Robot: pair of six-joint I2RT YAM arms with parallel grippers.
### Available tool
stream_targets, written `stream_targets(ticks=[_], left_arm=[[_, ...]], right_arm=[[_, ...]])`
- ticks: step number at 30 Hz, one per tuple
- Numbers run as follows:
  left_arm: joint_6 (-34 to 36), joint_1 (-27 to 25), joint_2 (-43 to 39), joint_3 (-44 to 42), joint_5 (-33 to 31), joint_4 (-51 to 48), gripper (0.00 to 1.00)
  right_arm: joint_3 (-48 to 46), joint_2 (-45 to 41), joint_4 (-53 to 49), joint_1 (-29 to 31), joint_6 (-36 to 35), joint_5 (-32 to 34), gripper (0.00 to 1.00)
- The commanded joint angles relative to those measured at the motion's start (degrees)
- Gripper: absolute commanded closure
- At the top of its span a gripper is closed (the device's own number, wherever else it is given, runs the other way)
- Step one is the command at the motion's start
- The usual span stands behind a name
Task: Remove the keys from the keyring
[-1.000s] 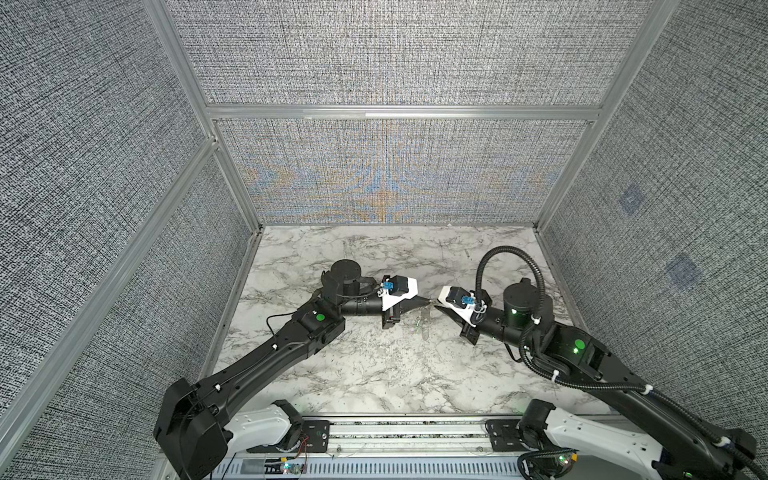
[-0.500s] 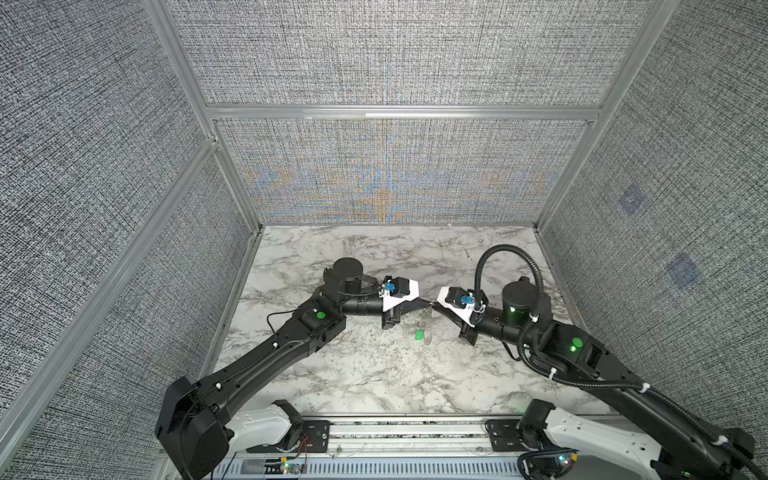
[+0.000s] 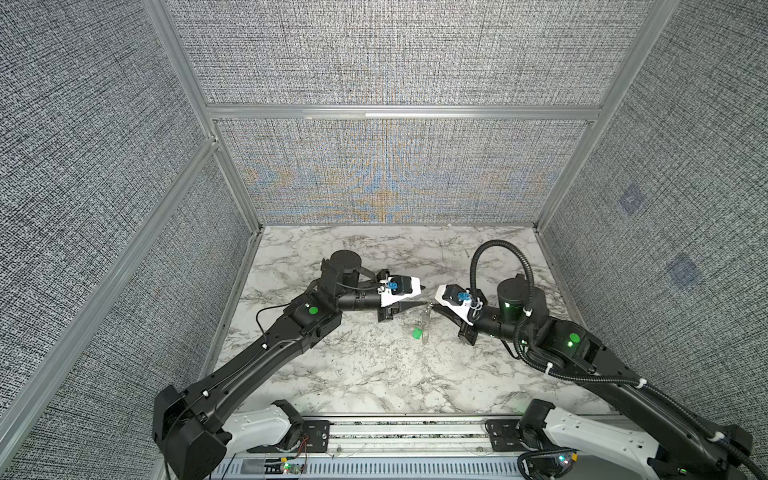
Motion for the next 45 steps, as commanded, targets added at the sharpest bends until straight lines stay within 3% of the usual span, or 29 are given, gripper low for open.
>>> stream_targets(ticks=[1, 8, 15, 32, 42, 45], left_arm=[[7.9, -1.1, 0.4, 2.6, -5.0, -8.2, 0.66], [16.2, -6.2, 3.0, 7.1, -14.1, -15.9, 0.67], [18.1, -7.6, 4.0, 7.9, -17.3, -17.1, 0.70], [18.4, -9.5, 5.1, 8.4, -18.8, -16.9, 0.80], [18.2, -9.6, 5.2, 8.2, -19.1, -16.3, 0.99], [17.4, -9.6, 5.1, 8.1, -18.4, -15.7, 1.00]], right_arm=[[1.0, 0.6, -1.4, 0.0, 1.2, 0.5, 1.00], [2.3, 2.2, -3.3, -0.2, 1.6, 0.5, 1.00], [2.4, 2.4, -3.2, -0.3, 1.8, 0.2, 1.00], [2.5, 2.7, -2.3, -0.3, 2.2, -0.4, 1.00], [2.3, 2.5, -1.6, -0.3, 2.4, -0.7, 1.00], [2.3, 2.4, -1.4, -0.3, 2.3, -0.3, 1.00]])
